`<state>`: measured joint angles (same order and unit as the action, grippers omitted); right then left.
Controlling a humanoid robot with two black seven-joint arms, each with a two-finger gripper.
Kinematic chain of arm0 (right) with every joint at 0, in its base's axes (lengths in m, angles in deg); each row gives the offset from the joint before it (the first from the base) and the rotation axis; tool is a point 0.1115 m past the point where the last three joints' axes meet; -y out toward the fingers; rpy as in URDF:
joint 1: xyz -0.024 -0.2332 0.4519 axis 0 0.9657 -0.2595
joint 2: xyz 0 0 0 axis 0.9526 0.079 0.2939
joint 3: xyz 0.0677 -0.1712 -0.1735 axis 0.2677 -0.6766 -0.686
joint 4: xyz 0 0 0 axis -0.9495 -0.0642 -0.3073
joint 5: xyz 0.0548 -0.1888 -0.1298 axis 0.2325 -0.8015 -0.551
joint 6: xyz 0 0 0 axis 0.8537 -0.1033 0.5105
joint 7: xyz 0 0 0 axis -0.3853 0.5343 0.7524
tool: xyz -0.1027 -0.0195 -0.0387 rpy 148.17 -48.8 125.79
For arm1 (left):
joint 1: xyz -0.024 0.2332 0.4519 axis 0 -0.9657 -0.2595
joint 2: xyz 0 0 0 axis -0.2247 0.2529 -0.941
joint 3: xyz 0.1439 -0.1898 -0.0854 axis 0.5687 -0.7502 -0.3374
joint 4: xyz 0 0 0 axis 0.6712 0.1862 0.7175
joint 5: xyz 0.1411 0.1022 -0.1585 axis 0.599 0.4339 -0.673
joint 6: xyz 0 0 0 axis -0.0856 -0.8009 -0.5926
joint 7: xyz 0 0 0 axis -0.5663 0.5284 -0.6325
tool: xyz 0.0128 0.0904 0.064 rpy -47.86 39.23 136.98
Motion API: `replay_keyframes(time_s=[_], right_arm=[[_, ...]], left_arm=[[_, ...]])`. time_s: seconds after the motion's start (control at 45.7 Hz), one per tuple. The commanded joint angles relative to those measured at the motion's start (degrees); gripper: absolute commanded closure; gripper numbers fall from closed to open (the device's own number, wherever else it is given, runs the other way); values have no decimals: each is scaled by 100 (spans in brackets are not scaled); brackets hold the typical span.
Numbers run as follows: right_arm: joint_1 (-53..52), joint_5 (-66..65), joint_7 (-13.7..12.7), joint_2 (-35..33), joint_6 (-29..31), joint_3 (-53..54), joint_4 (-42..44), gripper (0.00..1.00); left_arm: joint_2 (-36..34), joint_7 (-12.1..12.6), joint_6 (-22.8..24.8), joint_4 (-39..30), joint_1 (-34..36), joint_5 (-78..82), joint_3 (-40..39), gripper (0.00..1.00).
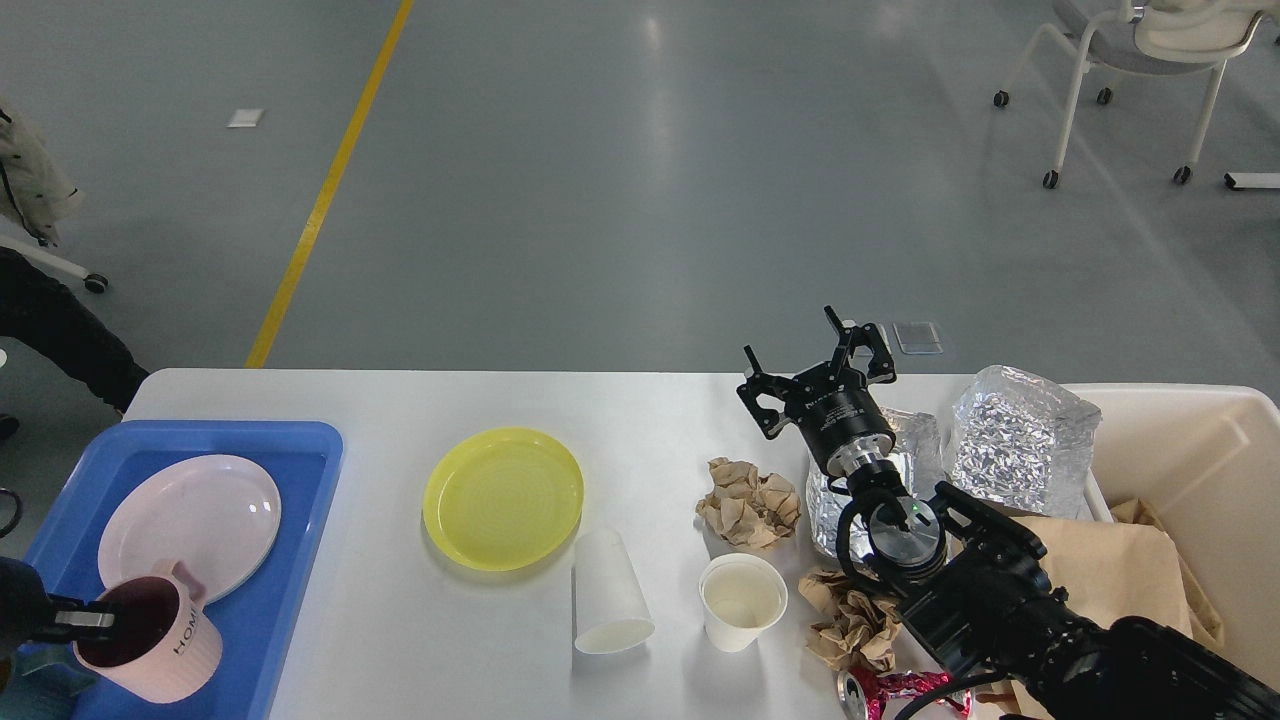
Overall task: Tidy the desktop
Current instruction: 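Lower the pink mug into the blue tray and open the left gripper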
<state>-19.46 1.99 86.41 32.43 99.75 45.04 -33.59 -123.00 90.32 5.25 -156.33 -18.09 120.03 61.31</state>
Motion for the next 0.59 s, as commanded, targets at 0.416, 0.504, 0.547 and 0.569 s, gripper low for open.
replay_keyframes(time_s=[0.416, 0.504, 0.547, 0.569], right_arm=[[0, 1, 0, 0, -1, -5, 0, 0], [0, 1, 0, 0, -1, -5, 0, 0], [0, 1, 0, 0, -1, 4, 0, 0], [0, 1, 0, 0, -1, -5, 8, 0]], left_arm=[[164, -290, -291, 115, -399, -57, -14, 39], [94, -430, -273, 80, -382, -74, -49, 28], [50, -518, -247, 36, -347, -83, -84, 26], [24, -562, -230, 27, -320, -109, -102, 26]])
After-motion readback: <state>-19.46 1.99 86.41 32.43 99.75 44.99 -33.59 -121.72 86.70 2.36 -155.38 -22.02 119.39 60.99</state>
